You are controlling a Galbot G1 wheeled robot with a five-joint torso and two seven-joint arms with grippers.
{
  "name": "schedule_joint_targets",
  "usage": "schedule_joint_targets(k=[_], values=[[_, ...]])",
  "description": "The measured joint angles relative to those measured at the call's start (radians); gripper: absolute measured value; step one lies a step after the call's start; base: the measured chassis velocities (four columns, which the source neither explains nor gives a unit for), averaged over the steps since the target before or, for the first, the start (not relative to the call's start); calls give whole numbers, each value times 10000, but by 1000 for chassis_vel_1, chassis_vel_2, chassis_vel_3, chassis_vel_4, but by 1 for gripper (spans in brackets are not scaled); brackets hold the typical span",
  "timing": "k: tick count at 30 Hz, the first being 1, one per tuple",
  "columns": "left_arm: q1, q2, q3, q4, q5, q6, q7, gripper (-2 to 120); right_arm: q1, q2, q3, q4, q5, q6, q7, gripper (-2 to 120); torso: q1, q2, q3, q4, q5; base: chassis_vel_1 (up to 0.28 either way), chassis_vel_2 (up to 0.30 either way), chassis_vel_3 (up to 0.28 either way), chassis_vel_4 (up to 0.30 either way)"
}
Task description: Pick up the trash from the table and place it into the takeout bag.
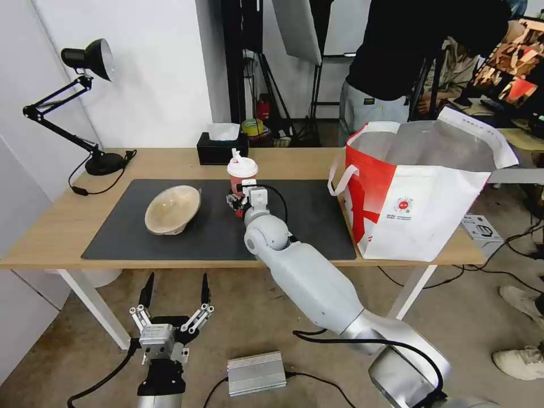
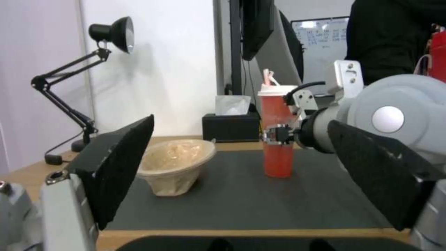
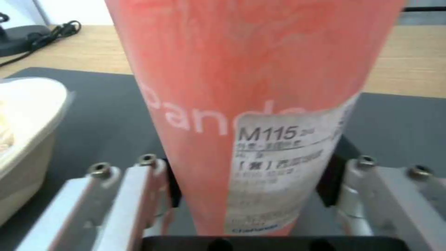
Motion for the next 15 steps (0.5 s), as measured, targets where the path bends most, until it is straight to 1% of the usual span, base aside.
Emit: schedule_joint_targets(k=[1, 2, 3, 6, 7, 10, 11, 14, 15], values=[[13, 11, -19, -22, -13, 0, 0, 100, -18, -5, 0, 92, -40, -1, -19, 43, 0, 0, 0, 0, 0, 0, 0, 0, 0], [13, 23, -40, -29, -22, -1, 0, 100, -34, -9, 6, 191, -121, -1, -20, 39, 0, 0, 0, 0, 0, 0, 0, 0, 0], [13, 23, -40, -29, -22, -1, 0, 100, -34, -9, 6, 191, -121, -1, -20, 39, 0, 0, 0, 0, 0, 0, 0, 0, 0], [3, 43, -63, -42, -36, -1, 0, 100, -98, -28, 141, 533, -368, -13, -1, 25, 0, 0, 0, 1, 0, 0, 0, 0, 0], [3, 43, -63, -42, -36, -1, 0, 100, -98, -28, 141, 533, -368, -13, -1, 25, 0, 0, 0, 1, 0, 0, 0, 0, 0], [-13, 39, -70, -136, -48, 0, -1, 100, -125, -293, 325, 1416, -418, -498, 15, 13, 0, 0, -1, 0, 0, 0, 0, 0, 0], [-13, 39, -70, -136, -48, 0, -1, 100, -125, -293, 325, 1416, -418, -498, 15, 13, 0, 0, -1, 0, 0, 0, 0, 0, 0], [-43, 76, -121, -147, -127, 2, -10, 100, -72, -698, 326, 2273, -227, -854, 116, 6, 0, 0, 0, -1, 0, 0, 0, 0, 0], [-55, 92, -131, -147, -160, 2, -12, 100, -45, -855, 326, 2575, -110, -955, 188, 5, 0, 0, 0, 1, 1, 0, 0, 0, 0]])
